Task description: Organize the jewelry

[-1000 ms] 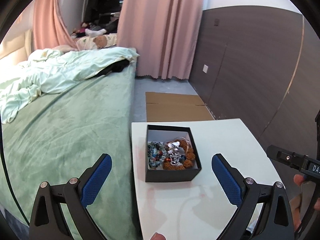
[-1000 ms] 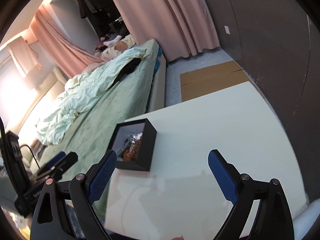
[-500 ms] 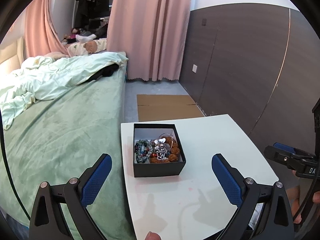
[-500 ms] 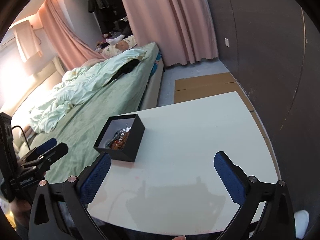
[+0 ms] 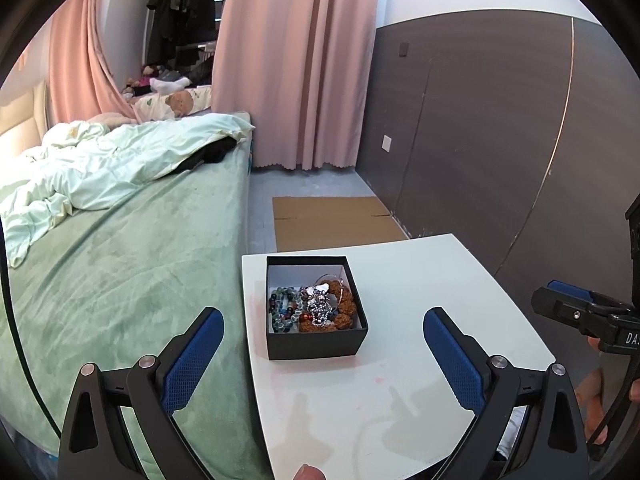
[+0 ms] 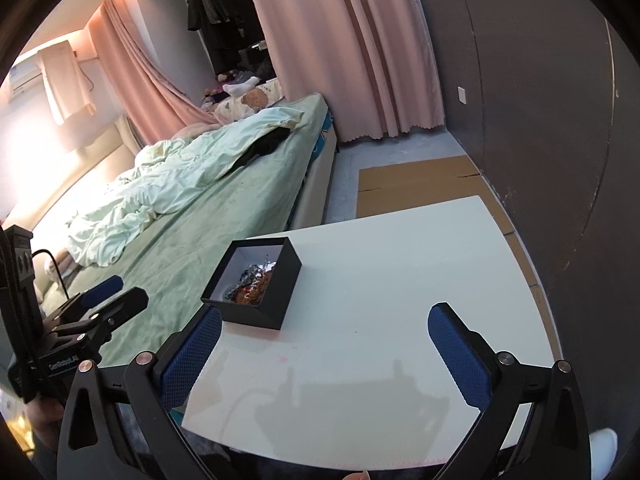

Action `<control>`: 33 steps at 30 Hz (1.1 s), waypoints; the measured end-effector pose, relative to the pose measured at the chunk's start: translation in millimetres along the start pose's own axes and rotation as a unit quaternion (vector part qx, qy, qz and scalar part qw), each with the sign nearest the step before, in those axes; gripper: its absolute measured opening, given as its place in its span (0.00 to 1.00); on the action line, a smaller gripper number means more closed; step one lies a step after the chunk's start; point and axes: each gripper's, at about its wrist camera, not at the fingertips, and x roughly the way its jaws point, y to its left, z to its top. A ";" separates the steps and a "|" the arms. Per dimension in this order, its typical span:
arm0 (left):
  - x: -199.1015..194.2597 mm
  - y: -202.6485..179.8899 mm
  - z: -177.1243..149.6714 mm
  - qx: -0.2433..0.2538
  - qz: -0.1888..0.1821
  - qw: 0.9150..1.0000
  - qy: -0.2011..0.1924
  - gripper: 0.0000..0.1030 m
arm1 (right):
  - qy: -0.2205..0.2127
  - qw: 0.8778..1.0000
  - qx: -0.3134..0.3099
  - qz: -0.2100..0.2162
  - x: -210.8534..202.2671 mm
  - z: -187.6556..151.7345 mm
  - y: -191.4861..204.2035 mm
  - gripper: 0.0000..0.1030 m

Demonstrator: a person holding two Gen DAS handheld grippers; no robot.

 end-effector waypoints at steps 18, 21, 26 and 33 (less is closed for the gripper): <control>-7.7 -0.2 0.1 -0.005 -0.016 1.000 -0.003 0.97 | -0.021 1.000 -0.022 0.000 -11.3 -1.3 14.6 1.00; -8.1 -0.6 0.4 -0.006 -0.016 1.000 -0.004 0.97 | -0.024 0.999 -0.030 0.002 -13.0 -0.5 19.7 1.00; -8.2 -1.5 0.4 -0.005 -0.016 1.000 -0.004 0.97 | -0.028 0.999 -0.036 0.003 -13.6 -0.9 24.4 1.00; -10.4 -1.1 0.8 -0.012 -0.015 1.000 -0.007 0.97 | -0.029 0.999 -0.037 0.003 -13.6 -1.2 25.8 1.00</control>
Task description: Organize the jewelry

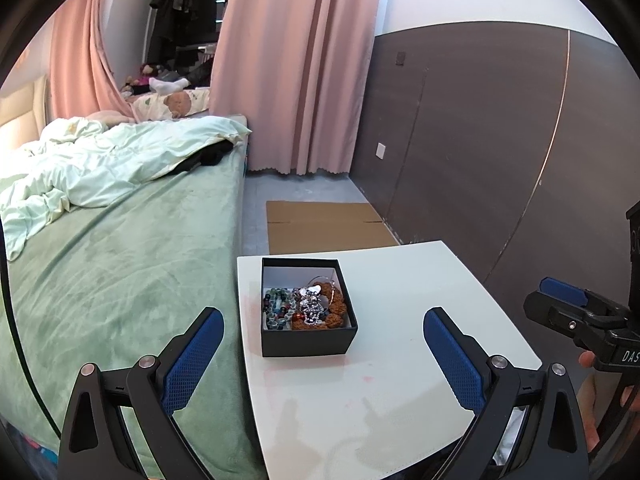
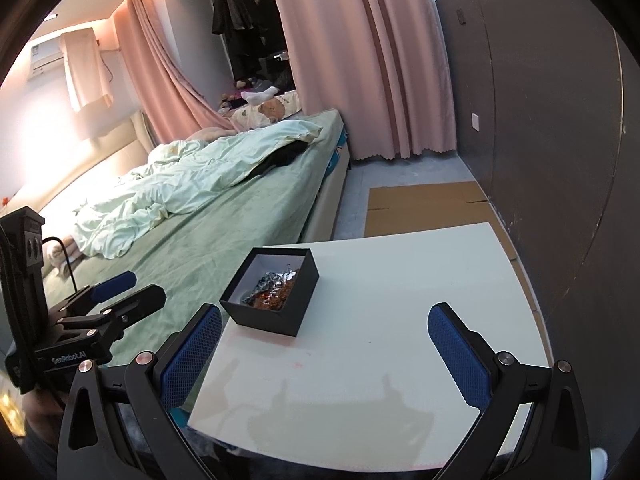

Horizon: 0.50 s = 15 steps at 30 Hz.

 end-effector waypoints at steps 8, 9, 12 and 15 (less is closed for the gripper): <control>-1.3 1.5 -0.9 -0.002 0.002 1.000 0.002 0.97 | 0.001 1.000 -0.001 -0.001 0.1 -0.1 1.6 1.00; -1.5 2.0 -1.0 -0.001 0.002 1.000 0.002 0.97 | 0.001 1.000 -0.001 -0.002 0.2 -0.1 1.8 1.00; -2.4 1.8 -1.5 -0.002 0.004 1.000 0.001 0.97 | 0.001 1.000 -0.001 -0.002 -0.3 0.1 1.0 1.00; -2.4 1.5 -1.7 -0.003 0.006 1.000 0.001 0.97 | 0.000 1.000 0.000 -0.004 0.0 0.6 -0.1 1.00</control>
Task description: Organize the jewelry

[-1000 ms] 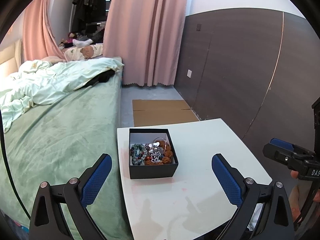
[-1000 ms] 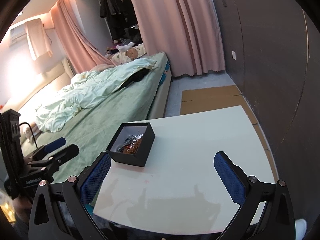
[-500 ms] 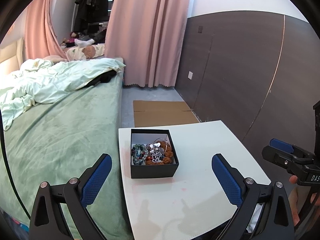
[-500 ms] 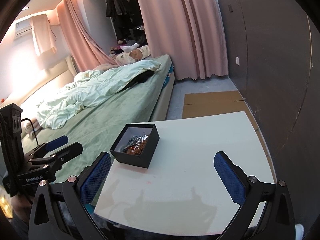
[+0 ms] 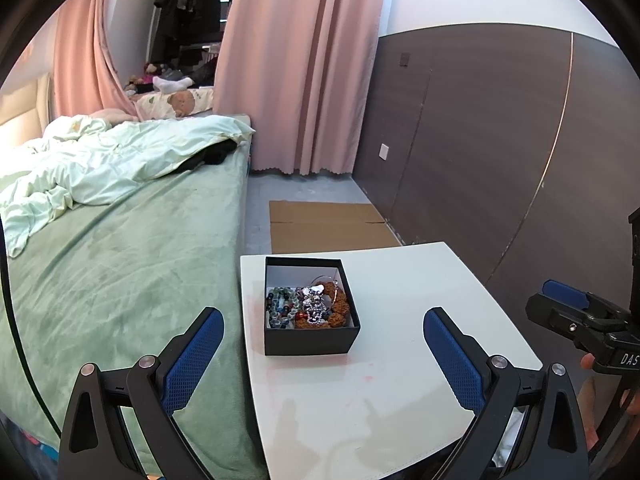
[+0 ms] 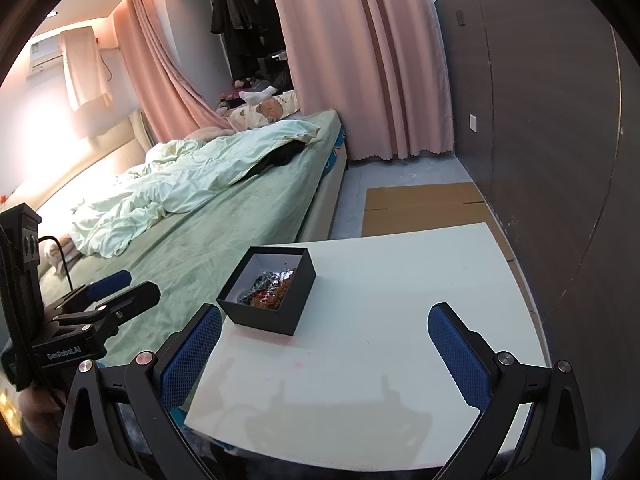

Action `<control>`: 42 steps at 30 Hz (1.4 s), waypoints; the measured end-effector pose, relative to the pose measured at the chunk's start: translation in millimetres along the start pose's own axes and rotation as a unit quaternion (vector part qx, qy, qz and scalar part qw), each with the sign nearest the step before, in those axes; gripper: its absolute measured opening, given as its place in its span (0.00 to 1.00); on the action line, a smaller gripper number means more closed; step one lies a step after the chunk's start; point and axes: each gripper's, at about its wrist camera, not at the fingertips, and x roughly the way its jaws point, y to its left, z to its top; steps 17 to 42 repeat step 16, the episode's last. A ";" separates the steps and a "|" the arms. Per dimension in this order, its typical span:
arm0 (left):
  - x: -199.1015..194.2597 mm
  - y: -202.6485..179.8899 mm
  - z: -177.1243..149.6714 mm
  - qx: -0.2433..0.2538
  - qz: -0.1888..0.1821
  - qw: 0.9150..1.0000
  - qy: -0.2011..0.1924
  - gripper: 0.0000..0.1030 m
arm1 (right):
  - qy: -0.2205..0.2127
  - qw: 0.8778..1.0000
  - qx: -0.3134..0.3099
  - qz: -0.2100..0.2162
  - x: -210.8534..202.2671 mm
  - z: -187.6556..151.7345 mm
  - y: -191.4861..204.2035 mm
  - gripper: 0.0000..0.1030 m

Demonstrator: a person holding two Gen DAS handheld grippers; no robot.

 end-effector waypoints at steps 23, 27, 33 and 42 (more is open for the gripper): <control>1.8 -8.8 -2.2 0.009 0.015 1.000 -0.003 0.97 | 0.009 1.000 -0.010 -0.003 2.4 -4.0 -1.6 1.00; 1.8 -8.8 -2.2 0.009 0.015 1.000 -0.003 0.97 | 0.009 1.000 -0.010 -0.003 2.4 -4.0 -1.6 1.00; 1.8 -8.8 -2.2 0.009 0.015 1.000 -0.003 0.97 | 0.009 1.000 -0.010 -0.003 2.4 -4.0 -1.6 1.00; 1.8 -8.8 -2.2 0.009 0.015 1.000 -0.003 0.97 | 0.009 1.000 -0.010 -0.003 2.4 -4.0 -1.6 1.00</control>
